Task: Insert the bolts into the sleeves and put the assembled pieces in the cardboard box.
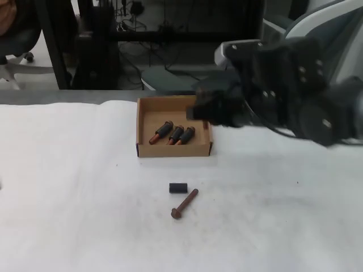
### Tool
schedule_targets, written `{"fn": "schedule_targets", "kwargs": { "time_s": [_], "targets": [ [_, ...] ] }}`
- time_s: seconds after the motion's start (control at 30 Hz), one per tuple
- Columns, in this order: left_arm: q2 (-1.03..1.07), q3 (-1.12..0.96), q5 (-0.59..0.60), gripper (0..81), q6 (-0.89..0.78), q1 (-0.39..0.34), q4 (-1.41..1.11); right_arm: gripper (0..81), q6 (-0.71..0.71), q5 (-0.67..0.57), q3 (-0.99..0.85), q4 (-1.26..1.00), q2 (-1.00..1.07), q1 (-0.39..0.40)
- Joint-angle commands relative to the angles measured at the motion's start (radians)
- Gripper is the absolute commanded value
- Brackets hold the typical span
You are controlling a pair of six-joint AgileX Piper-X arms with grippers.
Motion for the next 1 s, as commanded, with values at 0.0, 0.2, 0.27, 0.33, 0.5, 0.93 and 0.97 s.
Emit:
{"fn": "schedule_targets", "kwargs": {
  "time_s": [0.0, 0.2, 0.27, 0.33, 0.5, 0.93, 0.97],
  "targets": [
    [-0.045, -0.005, -0.009, 14.8, 0.008, 0.003, 0.059, 0.6, -0.007, -0.044, -0.132, 0.000, 0.095, -0.016],
    [-0.058, 0.005, -0.057, 14.8, 0.014, 0.003, 0.158, 0.6, -0.013, -0.046, -0.375, 0.126, 0.295, -0.015],
    [-0.058, 0.014, -0.088, 14.8, 0.043, 0.003, 0.162, 0.6, -0.013, -0.041, -0.430, 0.153, 0.349, -0.015],
    [-0.058, 0.025, -0.091, 14.8, 0.058, 0.003, 0.156, 0.6, -0.013, -0.022, -0.461, 0.166, 0.389, -0.015],
    [-0.058, 0.059, -0.087, 14.8, 0.061, 0.003, 0.152, 0.6, -0.009, 0.008, -0.471, 0.168, 0.432, -0.017],
    [-0.058, 0.074, -0.087, 14.8, 0.061, 0.003, 0.152, 9.7, -0.004, -0.012, -0.471, 0.168, 0.478, -0.019],
    [-0.058, 0.074, -0.087, 14.8, 0.061, 0.003, 0.152, 17.1, -0.004, -0.024, -0.474, 0.168, 0.478, -0.019]
  ]
}}
